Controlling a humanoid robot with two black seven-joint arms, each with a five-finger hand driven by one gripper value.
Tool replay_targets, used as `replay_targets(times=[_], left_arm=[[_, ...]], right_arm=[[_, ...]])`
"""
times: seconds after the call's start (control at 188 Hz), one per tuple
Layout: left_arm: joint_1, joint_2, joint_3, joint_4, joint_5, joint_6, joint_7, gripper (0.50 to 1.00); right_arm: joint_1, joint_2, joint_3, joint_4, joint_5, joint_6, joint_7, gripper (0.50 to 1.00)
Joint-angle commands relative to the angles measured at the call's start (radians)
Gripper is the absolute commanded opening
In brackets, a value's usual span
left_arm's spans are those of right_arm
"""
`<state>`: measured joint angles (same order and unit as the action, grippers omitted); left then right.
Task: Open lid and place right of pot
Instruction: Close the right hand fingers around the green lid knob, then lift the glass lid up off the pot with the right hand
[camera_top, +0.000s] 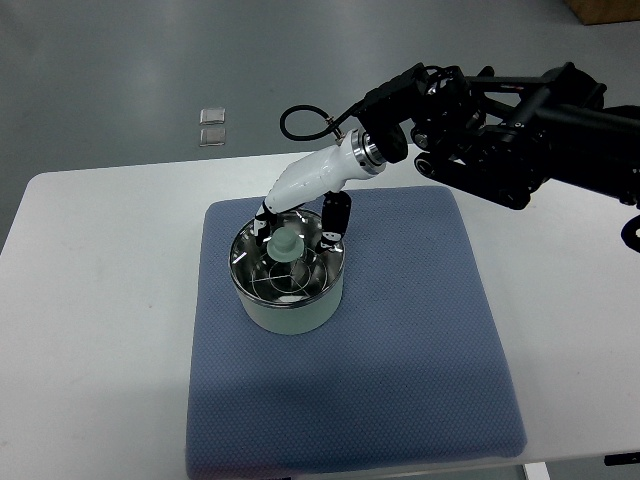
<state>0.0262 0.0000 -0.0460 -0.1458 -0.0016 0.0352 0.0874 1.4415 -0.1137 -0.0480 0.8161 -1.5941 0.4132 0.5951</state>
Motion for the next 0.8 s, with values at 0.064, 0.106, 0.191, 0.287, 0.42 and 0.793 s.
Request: replay_targets(times=[0.064,0.106,0.191,0.287,0.42,0.793], left_arm=[[-0.002,0.0,0.0,0.0,0.0,0.0,0.0,1.0],[0.0,0.0,-0.002,-0.001,0.0,0.0,0.0,1.0],[0.0,0.0,-0.002,-0.001,0.0,0.0,0.0,1.0],[0.0,0.0,-0.002,-0.003,0.0,0.0,0.0,1.0],[-0.002,0.0,-0.002,-0.003,0.0,0.0,0.0,1.0],[-0.002,0.0,-0.002,-0.005,0.0,0.0,0.0,1.0]], right_arm=[[-0.007,0.003,0.004,-0.003,0.006,-0.007,0.0,0.75],[-0.007,0.005,0.005,-0.005,0.009,-0.01,0.0,0.746],[-0.007,0.005,0.008,-0.009,0.014,-0.014,0.0,0.738],[-0.007,0.014,0.01,-0.014,0.016,-0.022,0.0,0.733],[-0.015,0.026,0.011,-0.04,0.016,-0.027,0.0,0.733],[-0.023,0.032,0.011,-0.043,0.016,-0.034,0.002,0.643]])
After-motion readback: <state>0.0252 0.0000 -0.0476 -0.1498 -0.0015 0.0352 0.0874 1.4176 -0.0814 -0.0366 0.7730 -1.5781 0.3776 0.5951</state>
